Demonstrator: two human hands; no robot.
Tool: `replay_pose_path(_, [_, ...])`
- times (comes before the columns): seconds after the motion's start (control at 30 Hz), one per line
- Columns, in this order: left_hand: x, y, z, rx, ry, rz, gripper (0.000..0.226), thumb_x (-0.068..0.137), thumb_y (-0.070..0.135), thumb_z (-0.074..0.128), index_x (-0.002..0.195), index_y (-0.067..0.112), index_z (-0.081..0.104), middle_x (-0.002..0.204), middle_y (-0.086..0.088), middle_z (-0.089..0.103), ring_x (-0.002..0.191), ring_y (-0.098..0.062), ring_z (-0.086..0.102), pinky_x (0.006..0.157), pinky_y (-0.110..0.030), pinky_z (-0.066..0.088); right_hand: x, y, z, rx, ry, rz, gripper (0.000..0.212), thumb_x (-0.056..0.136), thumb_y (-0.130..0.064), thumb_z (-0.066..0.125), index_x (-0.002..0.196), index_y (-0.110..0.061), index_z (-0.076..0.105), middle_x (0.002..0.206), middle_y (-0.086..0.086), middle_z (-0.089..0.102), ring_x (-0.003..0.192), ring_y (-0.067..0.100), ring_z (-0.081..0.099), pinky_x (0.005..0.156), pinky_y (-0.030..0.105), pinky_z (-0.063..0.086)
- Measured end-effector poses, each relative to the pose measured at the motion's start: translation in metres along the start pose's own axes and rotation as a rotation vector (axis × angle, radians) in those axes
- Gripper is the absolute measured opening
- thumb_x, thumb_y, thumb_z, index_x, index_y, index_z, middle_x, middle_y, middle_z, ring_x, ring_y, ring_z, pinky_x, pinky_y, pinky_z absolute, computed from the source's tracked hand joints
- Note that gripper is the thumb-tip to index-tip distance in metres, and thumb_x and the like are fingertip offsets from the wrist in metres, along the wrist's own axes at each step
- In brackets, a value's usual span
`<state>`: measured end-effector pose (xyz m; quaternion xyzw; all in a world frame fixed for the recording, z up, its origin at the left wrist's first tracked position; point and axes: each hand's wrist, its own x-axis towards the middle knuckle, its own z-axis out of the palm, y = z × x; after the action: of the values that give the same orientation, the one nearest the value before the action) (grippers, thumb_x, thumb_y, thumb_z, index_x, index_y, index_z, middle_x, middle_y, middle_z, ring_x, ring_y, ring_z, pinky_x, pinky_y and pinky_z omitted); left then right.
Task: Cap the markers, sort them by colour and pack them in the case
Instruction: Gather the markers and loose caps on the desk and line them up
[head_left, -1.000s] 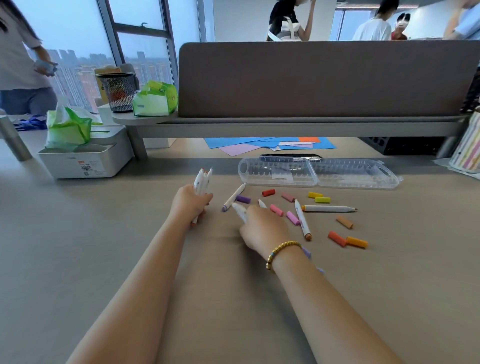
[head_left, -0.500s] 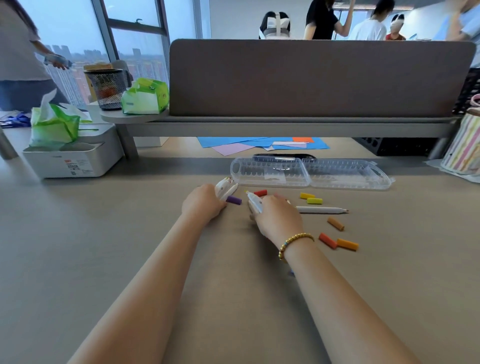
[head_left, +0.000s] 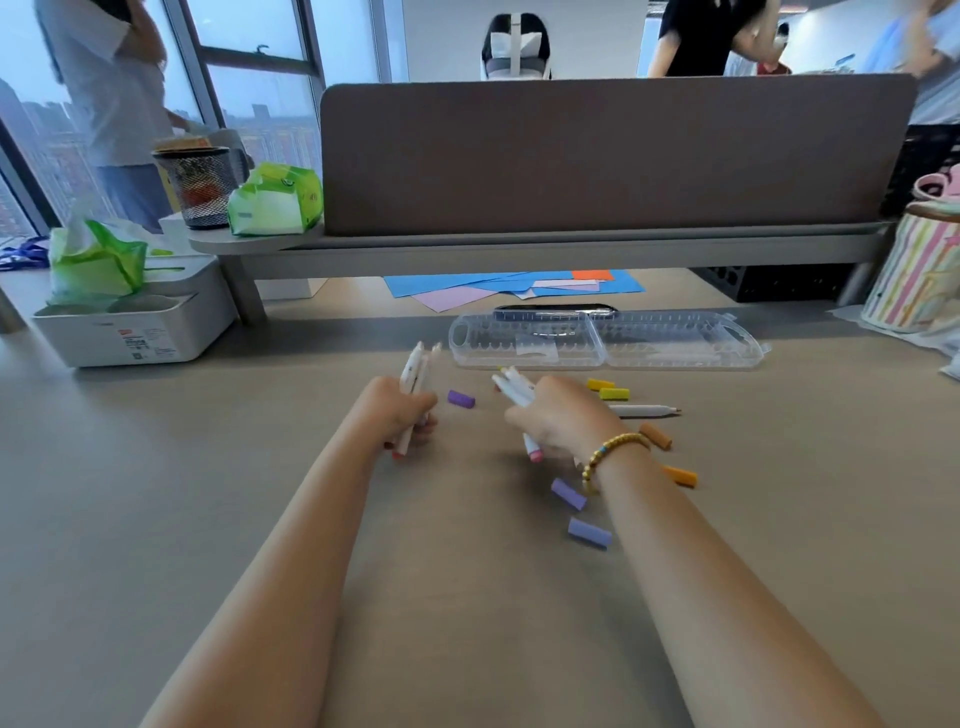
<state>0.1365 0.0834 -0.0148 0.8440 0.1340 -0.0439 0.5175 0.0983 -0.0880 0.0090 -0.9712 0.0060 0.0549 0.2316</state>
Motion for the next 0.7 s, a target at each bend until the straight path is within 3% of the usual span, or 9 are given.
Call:
replay_pose_path(0.07, [-0.004, 0.008, 0.005, -0.156, -0.008, 0.011, 0.012, 0.086, 0.005, 0.049, 0.079, 0.002, 0.058, 0.064, -0.005, 0.066, 0.057, -0.013, 0.066, 0.06, -0.027, 0.057, -0.001, 0.013, -0.012, 0.106, -0.002, 0.045, 0.019, 0.087, -0.027, 0.052, 0.079, -0.01, 0.05, 0.063, 0.002, 0.052, 0.054, 0.013, 0.048, 0.049, 0.024, 0.036])
replay_pose_path(0.13, [-0.012, 0.018, 0.014, -0.243, -0.042, 0.032, 0.011, 0.088, 0.006, 0.05, 0.083, 0.002, 0.059, 0.069, -0.006, 0.065, 0.049, -0.007, 0.063, 0.045, -0.019, 0.052, -0.002, 0.03, -0.022, 0.145, 0.005, 0.076, 0.02, 0.09, -0.027, 0.049, 0.081, -0.01, 0.049, 0.065, 0.001, 0.047, 0.054, 0.012, 0.043, 0.049, 0.023, 0.034])
replay_pose_path(0.23, [-0.021, 0.032, 0.033, -0.257, -0.089, 0.073, 0.009, 0.09, 0.008, 0.054, 0.091, -0.001, 0.056, 0.068, -0.006, 0.063, 0.059, -0.012, 0.062, 0.058, -0.024, 0.057, -0.001, 0.054, -0.033, 0.18, 0.038, 0.105, 0.022, 0.092, -0.028, 0.049, 0.098, -0.007, 0.048, 0.072, 0.003, 0.048, 0.058, 0.013, 0.044, 0.05, 0.023, 0.036])
replay_pose_path(0.27, [-0.024, 0.037, 0.041, -0.244, -0.111, 0.081, 0.01, 0.09, 0.009, 0.055, 0.09, -0.001, 0.054, 0.067, -0.006, 0.061, 0.059, -0.012, 0.061, 0.054, -0.021, 0.056, 0.002, 0.062, -0.035, 0.212, 0.062, 0.115, 0.022, 0.091, -0.025, 0.051, 0.104, -0.008, 0.046, 0.077, 0.005, 0.052, 0.06, 0.014, 0.047, 0.051, 0.024, 0.039])
replay_pose_path(0.37, [-0.029, 0.043, 0.065, -0.04, -0.149, 0.106, 0.016, 0.091, 0.019, 0.057, 0.091, 0.003, 0.054, 0.064, -0.003, 0.058, 0.053, -0.009, 0.055, 0.04, -0.016, 0.046, 0.015, 0.083, -0.037, 0.218, 0.201, 0.142, 0.027, 0.087, -0.018, 0.053, 0.113, -0.009, 0.046, 0.09, 0.01, 0.059, 0.067, 0.021, 0.058, 0.058, 0.032, 0.051])
replay_pose_path(0.47, [-0.032, 0.046, 0.084, 0.203, -0.185, 0.143, 0.018, 0.09, 0.024, 0.057, 0.087, 0.007, 0.052, 0.066, -0.002, 0.055, 0.055, -0.011, 0.052, 0.051, -0.021, 0.046, 0.025, 0.102, -0.042, 0.083, 0.298, 0.148, 0.034, 0.086, -0.021, 0.056, 0.118, -0.011, 0.051, 0.091, 0.008, 0.062, 0.078, 0.025, 0.064, 0.07, 0.04, 0.056])
replay_pose_path(0.7, [-0.033, 0.05, 0.113, 0.612, -0.147, 0.242, 0.024, 0.087, 0.03, 0.056, 0.1, 0.01, 0.051, 0.068, 0.0, 0.049, 0.074, -0.021, 0.055, 0.066, -0.03, 0.047, 0.032, 0.125, -0.049, 0.014, 0.244, 0.131, 0.025, 0.087, -0.028, 0.06, 0.107, -0.013, 0.055, 0.095, 0.007, 0.062, 0.087, 0.026, 0.061, 0.071, 0.033, 0.048])
